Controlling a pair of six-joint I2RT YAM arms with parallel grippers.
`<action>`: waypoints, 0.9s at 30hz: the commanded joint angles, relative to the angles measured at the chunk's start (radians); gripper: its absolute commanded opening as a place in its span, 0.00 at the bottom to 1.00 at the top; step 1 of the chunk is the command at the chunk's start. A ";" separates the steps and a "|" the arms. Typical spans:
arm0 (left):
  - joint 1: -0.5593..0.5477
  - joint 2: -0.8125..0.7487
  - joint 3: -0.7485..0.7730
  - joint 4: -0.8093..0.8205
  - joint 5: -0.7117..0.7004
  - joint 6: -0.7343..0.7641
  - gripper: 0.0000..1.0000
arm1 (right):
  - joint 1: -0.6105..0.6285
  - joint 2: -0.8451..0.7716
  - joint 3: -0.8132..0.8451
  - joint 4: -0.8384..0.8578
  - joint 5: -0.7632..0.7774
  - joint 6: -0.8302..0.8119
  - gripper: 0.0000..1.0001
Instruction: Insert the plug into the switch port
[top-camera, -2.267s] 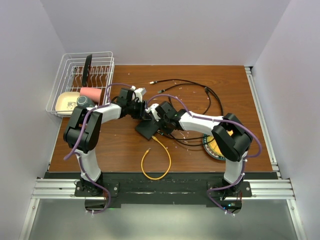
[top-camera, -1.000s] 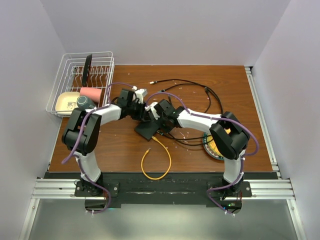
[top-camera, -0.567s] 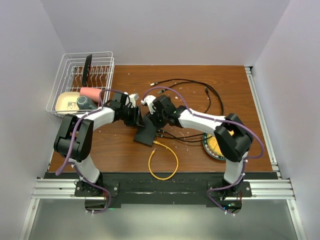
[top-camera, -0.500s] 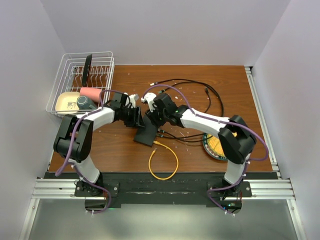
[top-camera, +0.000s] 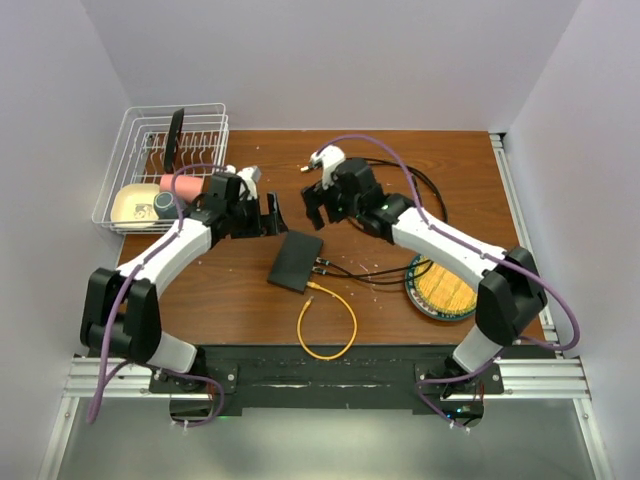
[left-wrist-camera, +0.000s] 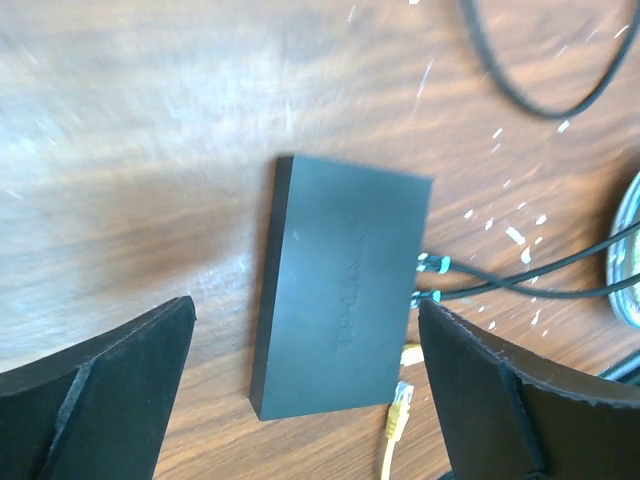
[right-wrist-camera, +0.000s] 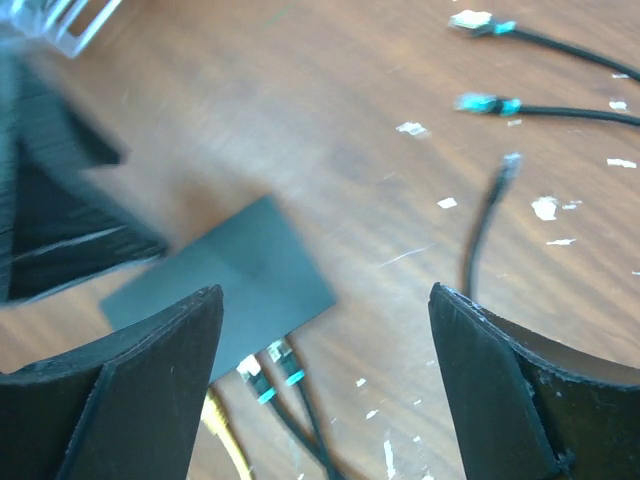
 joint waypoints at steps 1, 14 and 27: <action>0.006 -0.081 0.044 0.003 -0.046 0.006 1.00 | -0.159 -0.026 0.077 0.002 -0.112 0.138 0.88; 0.006 -0.178 0.062 0.039 -0.001 -0.003 1.00 | -0.226 0.231 0.320 -0.141 -0.034 0.131 0.88; 0.006 -0.176 0.032 0.047 0.034 0.003 1.00 | -0.226 0.546 0.554 -0.241 0.064 0.126 0.72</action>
